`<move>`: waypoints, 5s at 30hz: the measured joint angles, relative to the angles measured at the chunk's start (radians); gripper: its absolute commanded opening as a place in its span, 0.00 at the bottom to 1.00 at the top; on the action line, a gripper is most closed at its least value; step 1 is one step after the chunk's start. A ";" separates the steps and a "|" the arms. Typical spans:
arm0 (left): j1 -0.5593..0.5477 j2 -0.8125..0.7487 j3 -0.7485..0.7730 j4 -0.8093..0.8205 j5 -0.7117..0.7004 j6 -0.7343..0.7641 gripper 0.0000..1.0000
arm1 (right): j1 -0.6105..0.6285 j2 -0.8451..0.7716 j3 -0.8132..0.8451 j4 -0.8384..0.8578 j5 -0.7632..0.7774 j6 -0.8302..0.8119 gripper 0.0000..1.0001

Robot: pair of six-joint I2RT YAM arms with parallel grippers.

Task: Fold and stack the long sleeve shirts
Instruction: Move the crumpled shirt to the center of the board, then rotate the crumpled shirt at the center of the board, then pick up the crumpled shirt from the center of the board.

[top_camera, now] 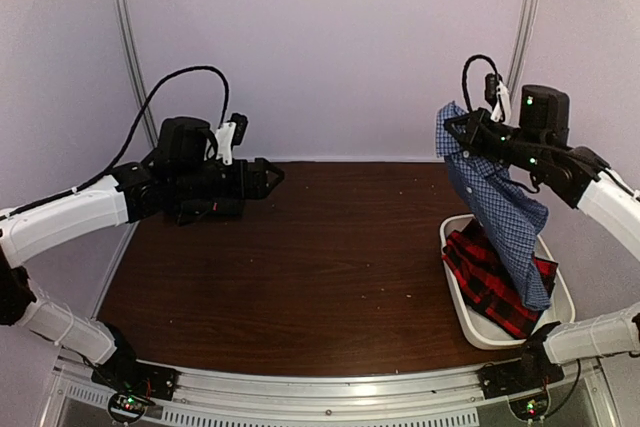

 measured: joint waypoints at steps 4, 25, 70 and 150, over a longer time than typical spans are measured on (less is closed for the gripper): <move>0.003 -0.014 0.000 -0.002 0.000 0.000 0.98 | 0.093 0.199 0.329 -0.040 0.048 -0.055 0.00; 0.021 -0.179 -0.031 -0.096 -0.177 -0.043 0.98 | 0.446 0.737 0.670 -0.126 0.151 -0.233 0.00; 0.001 0.061 -0.368 0.008 0.270 -0.191 0.98 | 0.249 0.811 0.235 0.055 0.116 -0.245 0.73; 0.278 0.272 -0.100 -0.080 0.328 -0.114 0.84 | 0.538 0.838 0.430 -0.103 0.317 -0.298 0.80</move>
